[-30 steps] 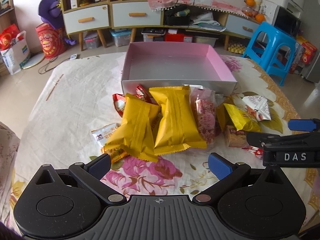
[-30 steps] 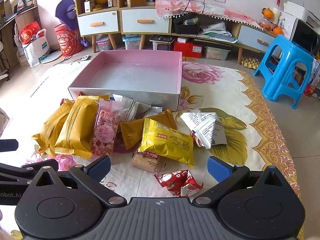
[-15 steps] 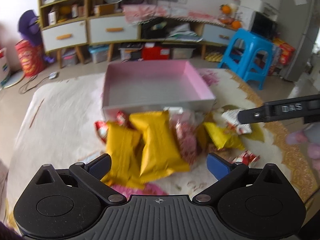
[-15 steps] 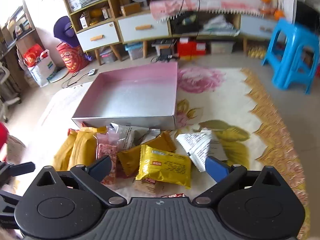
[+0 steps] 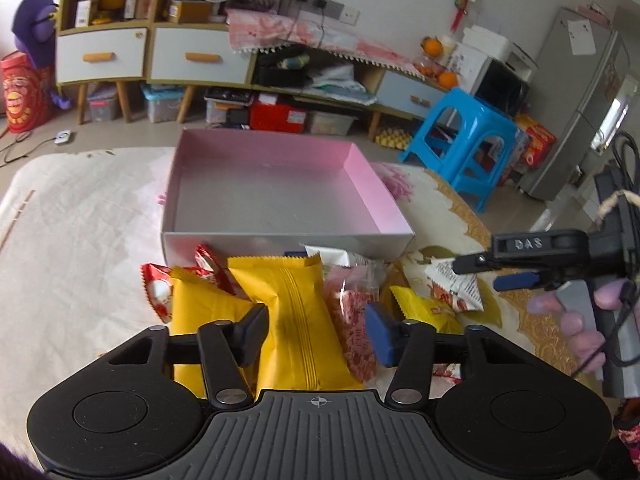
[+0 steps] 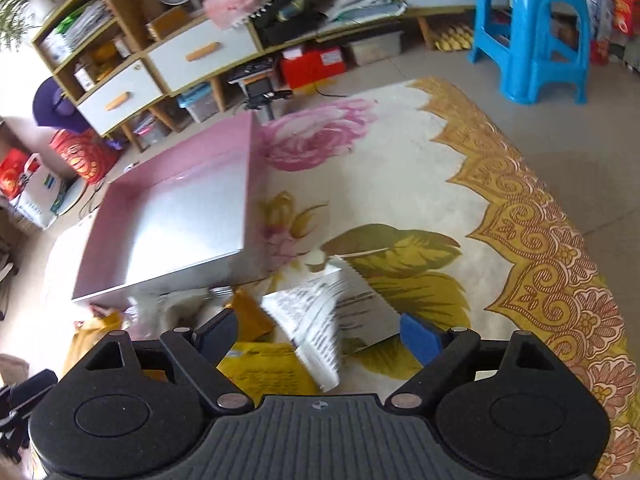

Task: Organize snacks
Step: 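Grasp a yellow pastry bag with the left gripper while the right gripper grasps the white printed packet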

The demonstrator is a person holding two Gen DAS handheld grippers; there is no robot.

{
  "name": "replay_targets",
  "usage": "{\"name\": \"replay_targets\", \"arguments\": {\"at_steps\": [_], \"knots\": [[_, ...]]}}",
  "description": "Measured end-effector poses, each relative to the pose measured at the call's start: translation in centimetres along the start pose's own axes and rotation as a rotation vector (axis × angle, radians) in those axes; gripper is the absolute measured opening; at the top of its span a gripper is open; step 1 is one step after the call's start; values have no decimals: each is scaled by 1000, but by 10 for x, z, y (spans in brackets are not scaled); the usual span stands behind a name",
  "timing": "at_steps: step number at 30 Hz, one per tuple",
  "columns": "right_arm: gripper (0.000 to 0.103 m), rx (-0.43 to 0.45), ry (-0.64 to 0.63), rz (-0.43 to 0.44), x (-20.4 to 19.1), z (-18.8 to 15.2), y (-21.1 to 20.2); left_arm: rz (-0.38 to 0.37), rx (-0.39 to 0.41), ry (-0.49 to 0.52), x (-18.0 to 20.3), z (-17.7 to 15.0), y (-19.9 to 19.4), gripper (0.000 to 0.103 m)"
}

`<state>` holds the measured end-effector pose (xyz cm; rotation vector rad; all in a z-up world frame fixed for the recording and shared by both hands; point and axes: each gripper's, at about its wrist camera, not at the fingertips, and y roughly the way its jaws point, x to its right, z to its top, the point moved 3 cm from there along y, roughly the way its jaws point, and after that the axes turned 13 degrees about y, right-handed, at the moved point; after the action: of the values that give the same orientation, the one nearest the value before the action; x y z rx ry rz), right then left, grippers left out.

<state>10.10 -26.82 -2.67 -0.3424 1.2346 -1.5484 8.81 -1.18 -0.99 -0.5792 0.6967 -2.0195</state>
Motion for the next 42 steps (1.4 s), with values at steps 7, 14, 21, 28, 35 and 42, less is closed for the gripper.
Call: {"name": "replay_targets", "arguments": {"at_steps": [7,14,21,28,35,42], "knots": [[77,-15,5,-24,0,3,24,17,-31,42,3,-2,17,47],[78,-26,-25,-60,0,0,40,25,-80,24,-2,-9,29,47],[68,-12,-40,-71,1,-1,40,40,-77,25,-1,-12,28,40],[48,13,-53,-62,-1,0,36,59,-61,23,-1,-9,24,36],[41,8,-60,-53,-5,0,33,70,-41,17,-1,-3,18,35],[38,14,-53,-33,-8,0,25,77,-27,18,-1,0,13,34]]}}
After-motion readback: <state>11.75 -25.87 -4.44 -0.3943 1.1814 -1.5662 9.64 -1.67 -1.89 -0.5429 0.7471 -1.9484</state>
